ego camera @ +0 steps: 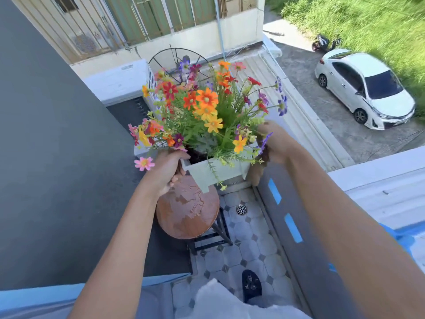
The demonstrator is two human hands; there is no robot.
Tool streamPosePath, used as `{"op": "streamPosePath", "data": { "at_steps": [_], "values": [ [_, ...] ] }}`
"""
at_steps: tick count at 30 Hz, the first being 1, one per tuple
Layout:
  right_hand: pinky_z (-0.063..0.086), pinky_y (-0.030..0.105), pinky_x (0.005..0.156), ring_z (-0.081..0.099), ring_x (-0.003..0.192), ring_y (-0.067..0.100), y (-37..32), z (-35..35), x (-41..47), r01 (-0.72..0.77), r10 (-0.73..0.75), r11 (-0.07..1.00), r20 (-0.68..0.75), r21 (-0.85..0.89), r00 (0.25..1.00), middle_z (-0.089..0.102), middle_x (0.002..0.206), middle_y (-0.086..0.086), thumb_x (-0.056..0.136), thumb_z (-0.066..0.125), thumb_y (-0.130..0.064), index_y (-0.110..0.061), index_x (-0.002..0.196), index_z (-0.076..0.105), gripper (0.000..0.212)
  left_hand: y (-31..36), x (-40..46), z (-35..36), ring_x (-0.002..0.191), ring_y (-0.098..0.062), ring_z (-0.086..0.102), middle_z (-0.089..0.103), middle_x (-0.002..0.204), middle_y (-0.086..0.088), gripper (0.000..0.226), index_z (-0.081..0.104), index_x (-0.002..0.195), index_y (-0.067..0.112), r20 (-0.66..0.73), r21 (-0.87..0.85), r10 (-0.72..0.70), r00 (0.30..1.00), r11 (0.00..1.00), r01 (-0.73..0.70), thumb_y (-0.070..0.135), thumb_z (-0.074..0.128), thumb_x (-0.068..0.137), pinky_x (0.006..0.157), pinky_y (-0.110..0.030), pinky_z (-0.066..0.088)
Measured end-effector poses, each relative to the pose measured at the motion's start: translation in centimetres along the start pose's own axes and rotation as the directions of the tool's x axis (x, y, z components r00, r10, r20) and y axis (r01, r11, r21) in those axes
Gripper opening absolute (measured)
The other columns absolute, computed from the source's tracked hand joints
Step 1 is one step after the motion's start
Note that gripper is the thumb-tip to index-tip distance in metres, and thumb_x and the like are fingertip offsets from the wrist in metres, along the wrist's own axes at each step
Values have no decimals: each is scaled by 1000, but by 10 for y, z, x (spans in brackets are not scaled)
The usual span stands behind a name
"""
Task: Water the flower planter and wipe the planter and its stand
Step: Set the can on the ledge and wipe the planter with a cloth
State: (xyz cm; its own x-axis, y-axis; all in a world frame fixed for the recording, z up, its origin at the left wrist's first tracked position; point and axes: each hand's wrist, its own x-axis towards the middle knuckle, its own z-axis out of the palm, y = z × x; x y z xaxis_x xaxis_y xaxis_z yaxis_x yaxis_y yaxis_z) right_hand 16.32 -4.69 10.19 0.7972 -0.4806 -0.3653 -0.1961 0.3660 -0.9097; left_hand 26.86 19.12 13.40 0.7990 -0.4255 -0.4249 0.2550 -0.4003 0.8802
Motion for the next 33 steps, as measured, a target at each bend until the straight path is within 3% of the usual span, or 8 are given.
{"op": "streamPosePath", "data": {
  "at_steps": [4, 7, 9, 13, 16, 21, 26, 33],
  "values": [
    [45, 32, 53, 53, 50, 20, -5, 5, -6, 70, -68, 987, 17, -148, 998, 53, 62, 16, 81, 56, 1, 7, 86, 58, 8, 0, 4, -4, 23, -12, 23, 39, 33, -4, 28, 44, 63, 4, 7, -4, 32, 999, 999, -32, 3, 50, 91, 33, -12, 16],
    [30, 38, 58, 41, 70, 22, 4, 9, 1, 93, -93, 976, 7, -195, 996, 44, 83, 11, 67, 61, -8, 8, 87, 57, 26, -8, 10, -7, 24, -12, 21, 37, 33, 0, 24, 42, 68, 6, -33, -20, 34, 999, 999, -34, 3, 50, 90, 32, -12, 14],
    [26, 34, 59, 36, 70, 22, 5, 14, 1, 109, -117, 965, -23, -237, 993, 41, 78, 10, 68, 60, -5, 15, 73, 42, 28, -11, 14, -9, 26, -12, 19, 34, 35, 2, 26, 41, 66, 9, -26, -16, 41, 999, 999, -41, 5, 49, 90, 34, -15, 11],
    [22, 22, 43, 19, 53, 15, -3, 23, -8, 92, -161, 945, -202, -315, 966, 23, 61, 3, 81, 50, 13, -18, 59, 24, 46, -14, 14, -9, 29, -14, 22, 33, 45, -8, 30, 44, 64, 9, 6, 106, 98, 995, 990, -99, 10, 49, 93, 37, -17, 15],
    [14, 24, 46, 17, 53, 12, 6, 27, -7, 147, -220, 950, -257, -277, 941, 21, 60, 3, 79, 51, 7, -16, 60, 30, 37, -15, 11, -6, 33, -14, 30, 40, 47, -2, 21, 51, 76, 13, -15, 67, 122, 992, 990, -121, 17, 48, 96, 40, -23, 20],
    [14, 43, 55, 22, 72, 25, 19, 41, -4, 176, -186, 983, -359, -60, 915, 21, 58, -1, 56, 59, -12, -18, 36, 32, 35, -35, 11, 7, 36, -11, 34, 54, 65, -7, 20, 54, 84, 6, -337, -128, -9, 941, 991, -36, 15, 40, 94, 40, -20, 22],
    [26, 33, 54, 30, 65, 18, 29, 56, 3, 208, -188, 978, -457, -6, 869, 35, 50, -3, 59, 57, -15, -20, 37, 53, 23, -44, -10, 54, 42, -13, 37, 59, 58, -3, 31, 63, 76, 10, -95, -55, -182, 979, 983, 177, 30, 51, 95, 45, -25, 24],
    [33, 32, 56, 35, 59, 12, 45, 71, 6, 177, -164, 984, -471, -18, 867, 43, 51, -4, 68, 67, -15, -22, 43, 59, 27, -14, -15, 81, 40, -11, 31, 50, 64, -6, 26, 63, 104, 15, -83, -307, -142, 986, 945, 110, 31, 43, 100, 40, -22, 22]
  ]
}}
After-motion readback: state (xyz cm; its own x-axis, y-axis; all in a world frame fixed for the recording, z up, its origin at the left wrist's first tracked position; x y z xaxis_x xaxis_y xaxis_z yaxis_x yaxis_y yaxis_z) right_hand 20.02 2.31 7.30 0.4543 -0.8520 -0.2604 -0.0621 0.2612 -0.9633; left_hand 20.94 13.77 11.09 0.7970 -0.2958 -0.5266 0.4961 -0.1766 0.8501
